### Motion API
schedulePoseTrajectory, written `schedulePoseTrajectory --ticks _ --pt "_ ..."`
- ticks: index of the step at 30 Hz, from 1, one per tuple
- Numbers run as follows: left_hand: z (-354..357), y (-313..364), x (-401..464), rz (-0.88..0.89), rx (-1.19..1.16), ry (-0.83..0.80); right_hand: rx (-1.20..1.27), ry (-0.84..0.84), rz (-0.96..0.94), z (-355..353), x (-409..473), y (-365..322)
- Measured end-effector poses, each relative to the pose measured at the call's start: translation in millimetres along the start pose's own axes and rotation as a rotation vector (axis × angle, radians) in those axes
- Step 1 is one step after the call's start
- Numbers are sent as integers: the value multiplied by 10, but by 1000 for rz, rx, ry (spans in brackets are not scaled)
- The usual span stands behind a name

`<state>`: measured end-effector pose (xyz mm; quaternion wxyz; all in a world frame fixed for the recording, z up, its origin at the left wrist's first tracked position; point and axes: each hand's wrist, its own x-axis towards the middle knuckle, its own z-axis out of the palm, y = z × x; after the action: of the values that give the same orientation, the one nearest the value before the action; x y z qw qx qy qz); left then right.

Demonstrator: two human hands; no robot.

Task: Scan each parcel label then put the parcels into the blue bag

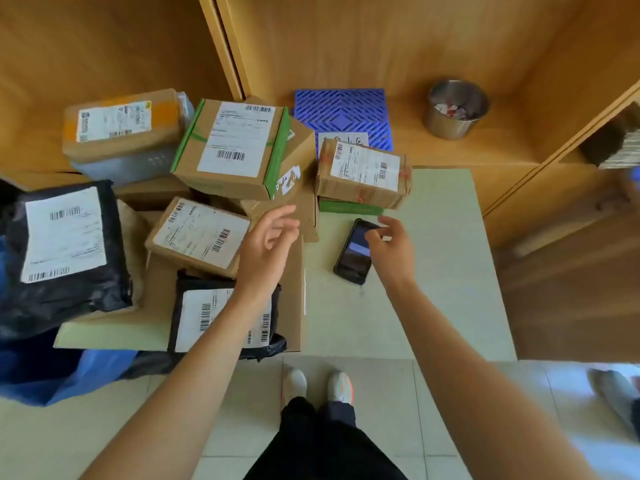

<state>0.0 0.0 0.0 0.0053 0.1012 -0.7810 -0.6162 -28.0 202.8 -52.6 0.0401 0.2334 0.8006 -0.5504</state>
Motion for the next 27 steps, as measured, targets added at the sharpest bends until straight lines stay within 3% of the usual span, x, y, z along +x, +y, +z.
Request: schedulePoseTrajectory --ticks 5,11,17,21,23,27 --pt "37 -188 84 -115 84 -45 -148 38 229 349 266 404" --pt "-64 -213 60 -82 30 41 -375 41 615 826 581 612" --pt "-277 -180 -113 -90 -30 103 -590 170 504 1107 550 706" --pt "-411 -244 -341 -42 56 128 -617 183 459 1026 525 810" --pt "-556 -364 -447 44 193 177 -519 182 509 937 519 815" --pt "-923 -656 -591 317 593 219 -16 195 606 709 405 745"
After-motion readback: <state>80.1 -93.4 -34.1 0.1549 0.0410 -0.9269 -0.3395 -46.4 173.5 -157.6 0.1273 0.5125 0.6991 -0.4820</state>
